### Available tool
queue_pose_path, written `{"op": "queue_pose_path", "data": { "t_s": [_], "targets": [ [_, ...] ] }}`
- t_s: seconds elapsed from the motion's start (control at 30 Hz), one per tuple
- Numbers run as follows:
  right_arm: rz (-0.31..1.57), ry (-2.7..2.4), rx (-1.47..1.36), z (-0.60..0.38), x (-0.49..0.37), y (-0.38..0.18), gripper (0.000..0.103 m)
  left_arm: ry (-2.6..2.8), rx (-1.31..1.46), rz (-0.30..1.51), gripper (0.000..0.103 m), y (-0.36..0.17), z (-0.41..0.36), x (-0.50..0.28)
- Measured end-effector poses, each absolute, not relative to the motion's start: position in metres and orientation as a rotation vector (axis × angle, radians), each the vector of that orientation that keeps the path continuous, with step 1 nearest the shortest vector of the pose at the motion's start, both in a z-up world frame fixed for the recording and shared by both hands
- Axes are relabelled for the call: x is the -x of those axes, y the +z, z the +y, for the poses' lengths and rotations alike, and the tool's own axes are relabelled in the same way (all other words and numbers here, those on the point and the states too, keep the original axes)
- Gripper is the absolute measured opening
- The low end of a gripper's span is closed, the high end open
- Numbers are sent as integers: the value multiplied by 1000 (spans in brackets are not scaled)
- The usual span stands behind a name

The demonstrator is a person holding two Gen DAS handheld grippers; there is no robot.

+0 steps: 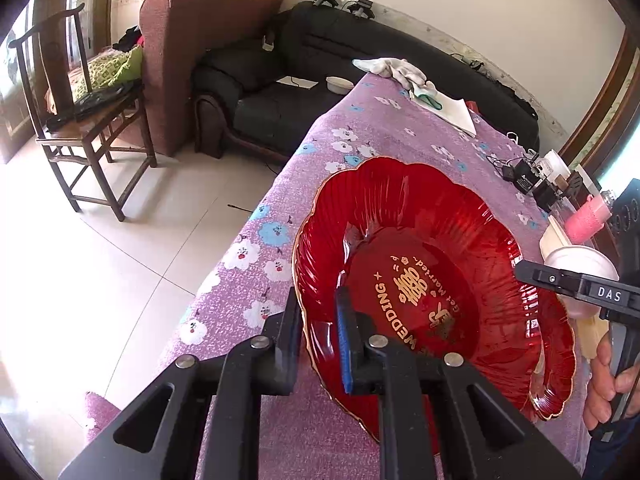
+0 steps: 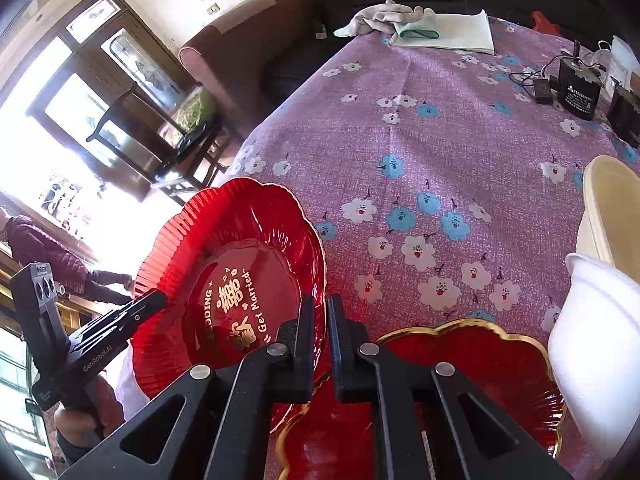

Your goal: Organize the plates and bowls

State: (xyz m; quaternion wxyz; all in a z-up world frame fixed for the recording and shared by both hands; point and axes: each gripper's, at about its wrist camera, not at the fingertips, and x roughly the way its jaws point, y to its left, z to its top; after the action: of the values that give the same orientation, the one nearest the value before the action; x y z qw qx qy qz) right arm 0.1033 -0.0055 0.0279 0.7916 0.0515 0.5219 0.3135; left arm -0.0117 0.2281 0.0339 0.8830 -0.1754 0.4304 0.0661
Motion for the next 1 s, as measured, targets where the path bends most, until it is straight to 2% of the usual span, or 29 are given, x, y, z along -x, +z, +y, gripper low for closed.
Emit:
{"op": "queue_pose_path", "data": {
  "t_s": [0.3,0.7,1.0],
  "targets": [
    [1102,702,-114,0,-86,37,8,155,361,864,15,49,231,37],
    [1081,753,-105,-10,-6,45,8,160,388,828,15,47,220,116],
    [1055,747,-82,-16,16,33,8,193,410,841,15,31,217,119]
  ]
}}
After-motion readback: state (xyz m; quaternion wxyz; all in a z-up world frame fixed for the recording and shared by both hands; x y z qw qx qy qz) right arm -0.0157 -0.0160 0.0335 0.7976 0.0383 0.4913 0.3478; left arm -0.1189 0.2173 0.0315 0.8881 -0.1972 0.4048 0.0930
